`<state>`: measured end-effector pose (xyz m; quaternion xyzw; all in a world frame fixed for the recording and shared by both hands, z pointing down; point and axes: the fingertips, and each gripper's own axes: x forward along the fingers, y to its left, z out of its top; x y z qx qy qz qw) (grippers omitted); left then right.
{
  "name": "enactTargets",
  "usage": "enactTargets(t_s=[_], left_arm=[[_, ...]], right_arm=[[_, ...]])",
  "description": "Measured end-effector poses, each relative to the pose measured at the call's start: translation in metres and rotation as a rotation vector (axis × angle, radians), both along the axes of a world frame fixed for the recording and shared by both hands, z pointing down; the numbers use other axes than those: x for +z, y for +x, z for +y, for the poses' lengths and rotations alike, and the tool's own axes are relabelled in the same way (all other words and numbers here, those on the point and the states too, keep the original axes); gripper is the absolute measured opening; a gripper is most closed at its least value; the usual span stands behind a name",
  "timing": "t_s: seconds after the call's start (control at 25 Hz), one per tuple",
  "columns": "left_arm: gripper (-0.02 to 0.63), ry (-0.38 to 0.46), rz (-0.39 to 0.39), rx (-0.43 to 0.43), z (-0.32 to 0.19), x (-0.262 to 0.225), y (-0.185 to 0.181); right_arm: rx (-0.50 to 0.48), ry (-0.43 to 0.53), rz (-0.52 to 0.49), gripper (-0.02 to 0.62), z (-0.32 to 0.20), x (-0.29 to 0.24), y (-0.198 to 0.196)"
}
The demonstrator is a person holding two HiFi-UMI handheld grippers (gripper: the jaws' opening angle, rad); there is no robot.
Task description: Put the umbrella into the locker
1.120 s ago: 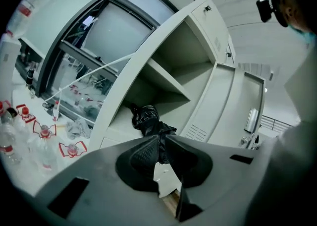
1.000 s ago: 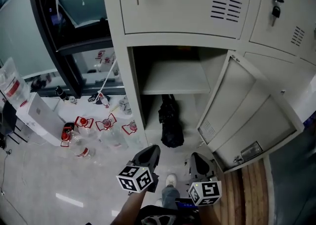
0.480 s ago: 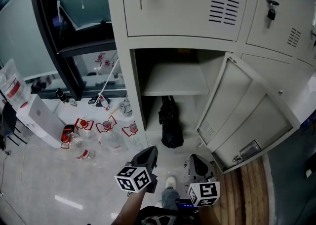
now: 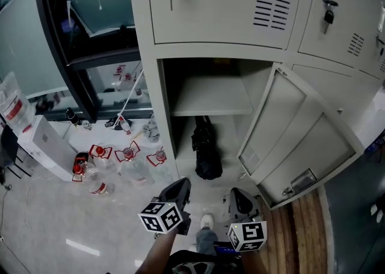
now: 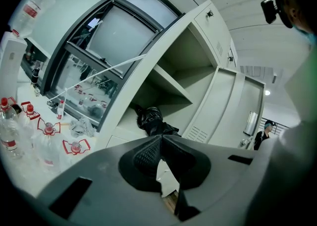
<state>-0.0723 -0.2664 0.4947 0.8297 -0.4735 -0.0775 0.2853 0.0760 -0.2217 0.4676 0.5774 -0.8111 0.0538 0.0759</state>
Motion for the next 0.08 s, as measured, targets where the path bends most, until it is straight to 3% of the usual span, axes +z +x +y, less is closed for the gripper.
enactTargets(t_s=[0.08], left_arm=[[0.017,-0.004,0.004,0.0,0.0006,0.0015,-0.0002]], right_arm=[[-0.003,-0.001,0.001,0.0,0.0016,0.0012,-0.0016]])
